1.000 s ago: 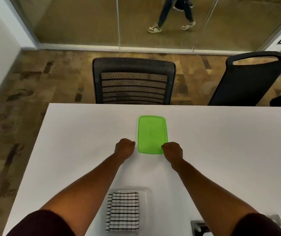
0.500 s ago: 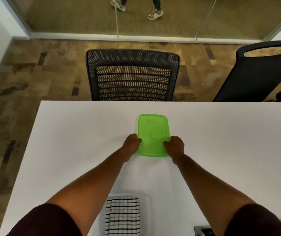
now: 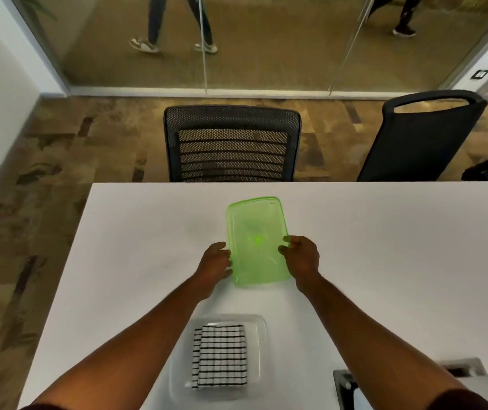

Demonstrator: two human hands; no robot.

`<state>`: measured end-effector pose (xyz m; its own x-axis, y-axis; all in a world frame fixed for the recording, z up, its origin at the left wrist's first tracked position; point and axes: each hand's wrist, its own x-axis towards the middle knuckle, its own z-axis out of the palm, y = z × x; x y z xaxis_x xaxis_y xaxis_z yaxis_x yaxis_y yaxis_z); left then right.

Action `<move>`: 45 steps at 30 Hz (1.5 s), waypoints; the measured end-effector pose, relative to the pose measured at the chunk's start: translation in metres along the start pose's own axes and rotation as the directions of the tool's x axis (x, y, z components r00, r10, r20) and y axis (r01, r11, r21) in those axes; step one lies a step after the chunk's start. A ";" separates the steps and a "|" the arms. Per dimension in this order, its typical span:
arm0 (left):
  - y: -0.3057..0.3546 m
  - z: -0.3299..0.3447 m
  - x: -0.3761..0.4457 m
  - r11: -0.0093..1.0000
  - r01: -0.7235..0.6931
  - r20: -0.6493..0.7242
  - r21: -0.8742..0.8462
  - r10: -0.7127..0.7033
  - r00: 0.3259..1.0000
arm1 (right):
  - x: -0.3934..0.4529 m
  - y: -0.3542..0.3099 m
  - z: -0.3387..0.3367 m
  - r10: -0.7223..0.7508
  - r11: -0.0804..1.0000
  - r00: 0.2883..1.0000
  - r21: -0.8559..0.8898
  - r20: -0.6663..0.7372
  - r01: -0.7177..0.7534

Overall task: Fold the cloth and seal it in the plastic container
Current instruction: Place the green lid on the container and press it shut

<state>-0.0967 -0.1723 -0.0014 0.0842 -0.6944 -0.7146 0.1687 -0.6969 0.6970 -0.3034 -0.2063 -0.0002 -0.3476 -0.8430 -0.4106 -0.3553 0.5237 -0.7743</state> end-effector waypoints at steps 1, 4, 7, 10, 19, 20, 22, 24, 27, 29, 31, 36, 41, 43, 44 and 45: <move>-0.001 -0.002 -0.007 1.000 -0.022 0.006 -0.009 0.022 1.000 | -0.008 -0.004 -0.002 -0.031 0.999 0.999 0.041 -0.013 0.031; 0.000 -0.005 -0.027 0.996 -0.073 -0.024 -0.048 0.071 0.997 | -0.033 -0.014 -0.009 -0.168 0.979 0.985 0.116 -0.026 0.170; 0.004 -0.008 -0.049 0.965 -0.058 -0.021 -0.255 0.054 0.998 | -0.063 -0.018 -0.015 -0.380 0.919 0.925 0.108 -0.015 0.379; 0.010 -0.021 -0.067 0.876 -0.007 0.050 -0.483 0.036 0.998 | -0.093 -0.016 -0.019 -0.579 0.815 0.815 0.018 -0.021 0.580; -0.016 -0.070 -0.111 0.731 0.098 0.089 -0.675 -0.050 0.995 | -0.167 0.030 -0.011 -0.853 0.453 0.494 -0.232 0.168 0.861; -0.021 -0.073 -0.117 0.744 0.121 0.110 -0.657 -0.064 0.992 | -0.172 0.037 -0.011 -0.855 0.437 0.481 -0.233 0.192 0.869; -0.030 -0.080 -0.130 0.795 0.144 0.131 -0.589 -0.082 0.988 | -0.181 0.049 -0.012 -0.859 0.414 0.460 -0.222 0.225 0.883; -0.040 -0.085 -0.138 0.817 0.150 0.127 -0.556 -0.094 0.987 | -0.190 0.061 -0.013 -0.855 0.421 0.457 -0.186 0.244 0.888; -0.055 -0.089 -0.146 0.817 0.130 0.108 -0.562 -0.084 0.991 | -0.200 0.078 -0.019 -0.821 0.498 0.505 -0.098 0.265 0.861; -0.066 -0.089 -0.152 0.817 0.112 0.105 -0.565 -0.063 0.992 | -0.205 0.086 -0.023 -0.773 0.596 0.590 -0.050 0.233 0.801; -0.077 -0.091 -0.157 0.815 0.087 0.110 -0.574 -0.029 0.994 | -0.206 0.091 -0.022 -0.665 0.744 0.738 0.011 0.117 0.668; -0.103 -0.091 -0.161 0.861 0.019 0.097 -0.508 0.036 0.995 | -0.199 0.089 -0.016 -0.054 0.845 0.980 0.531 0.189 -0.056; -0.124 -0.076 -0.163 0.970 -0.244 -0.174 -0.017 0.237 0.956 | -0.203 0.105 -0.007 -0.033 0.880 0.987 0.473 0.157 -0.046; -0.134 -0.073 -0.160 0.928 -0.317 -0.204 0.195 0.354 0.913 | -0.208 0.116 -0.003 -0.087 0.925 0.992 0.378 0.095 0.045; -0.140 -0.073 -0.157 0.909 -0.321 -0.208 0.268 0.379 0.902 | -0.210 0.120 -0.001 -0.110 0.939 0.991 0.335 0.069 0.081; -0.146 -0.073 -0.153 0.891 -0.315 -0.205 0.327 0.392 0.897 | -0.211 0.124 0.002 -0.138 0.950 0.989 0.289 0.044 0.120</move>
<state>-0.0622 0.0489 0.0025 0.3430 -0.8591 -0.3799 -0.1969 -0.4612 0.8652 -0.2723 0.0364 -0.0105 -0.2567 -0.9119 -0.3203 -0.1285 0.3607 -0.9238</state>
